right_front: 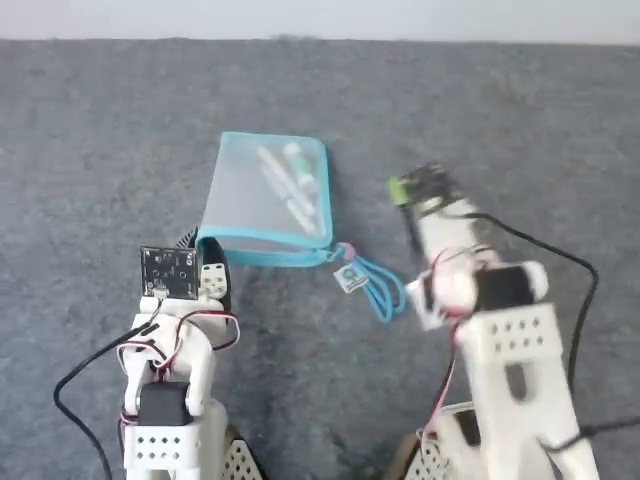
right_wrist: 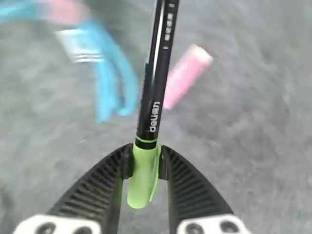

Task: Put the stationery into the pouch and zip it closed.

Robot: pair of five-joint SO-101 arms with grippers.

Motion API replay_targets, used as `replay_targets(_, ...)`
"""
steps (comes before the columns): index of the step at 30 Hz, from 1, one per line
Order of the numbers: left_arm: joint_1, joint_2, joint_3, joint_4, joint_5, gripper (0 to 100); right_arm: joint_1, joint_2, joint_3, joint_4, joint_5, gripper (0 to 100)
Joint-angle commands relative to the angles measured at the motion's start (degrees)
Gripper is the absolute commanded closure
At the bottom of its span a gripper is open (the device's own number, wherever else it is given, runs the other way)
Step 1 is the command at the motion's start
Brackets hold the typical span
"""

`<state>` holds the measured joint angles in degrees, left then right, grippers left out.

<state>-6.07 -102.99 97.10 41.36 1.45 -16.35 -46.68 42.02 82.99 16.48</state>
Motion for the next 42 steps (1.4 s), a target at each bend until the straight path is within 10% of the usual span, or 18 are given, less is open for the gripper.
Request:
replay_targets(1,0.3,-0.2,-0.6,-1.0,0.9,99,-13.0,-6.5,-5.5,4.6,1.1,99.1)
replay_targets(9,0.3,-0.2,-0.6,-0.9,0.9,99,-26.9,-2.8,-8.7,5.4,1.1,99.1)
replay_targets(42,0.3,0.0,-0.6,-0.7,0.9,99,-26.7,20.7,-20.7,1.2,0.9,99.1)
